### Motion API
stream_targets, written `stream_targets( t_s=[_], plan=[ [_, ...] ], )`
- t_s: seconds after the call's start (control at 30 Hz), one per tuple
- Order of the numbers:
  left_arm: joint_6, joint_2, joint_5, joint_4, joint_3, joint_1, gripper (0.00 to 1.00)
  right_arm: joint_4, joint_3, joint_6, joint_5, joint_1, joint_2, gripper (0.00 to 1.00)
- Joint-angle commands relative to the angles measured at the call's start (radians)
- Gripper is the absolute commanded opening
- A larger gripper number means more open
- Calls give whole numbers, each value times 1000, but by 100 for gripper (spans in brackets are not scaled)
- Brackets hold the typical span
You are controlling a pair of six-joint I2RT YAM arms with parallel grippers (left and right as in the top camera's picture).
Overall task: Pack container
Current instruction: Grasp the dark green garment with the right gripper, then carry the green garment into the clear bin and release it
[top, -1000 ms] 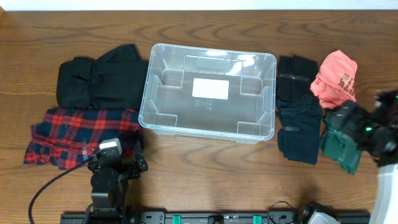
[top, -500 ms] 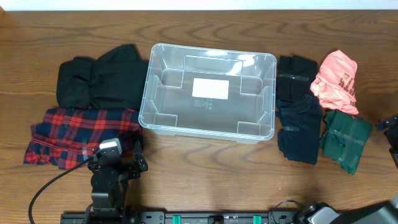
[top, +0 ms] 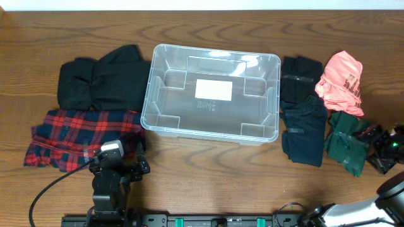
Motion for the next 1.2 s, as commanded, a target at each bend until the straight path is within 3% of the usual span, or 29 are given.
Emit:
stream_targets(
  t_s=[0.0,0.07,0.3,0.43,0.6,0.77,0.9,1.0,1.17],
  plan=[
    [13,-7,-1,2,-15,5,98,5,-4,-42,-39,6,30,88],
    [13,-7,-1,2,-15,5,98,8,-4,-42,-35,21,40,80],
    [13,-7,-1,2,-15,5,98,-17,-4,-21,6,54,29,20],
    [13,-7,-1,2,-15,5,98,-55,9,7,-45,55,-61,6],
    [14,-7,-1,2,-15,5,98,-133,34,33,-185,82,-322,2],
    [13,-7,-1,2,-15,5,98,-203,45,73,-310,207,-664,1],
    [13,-7,-1,2,-15,5,98,-157,45,241,-312,383,-869,2],
    [13,-7,-1,2,-15,5,98,-32,45,401,-278,554,-961,1],
    [14,-7,-1,2,-15,5,98,215,40,685,-58,888,-953,1]
  ],
)
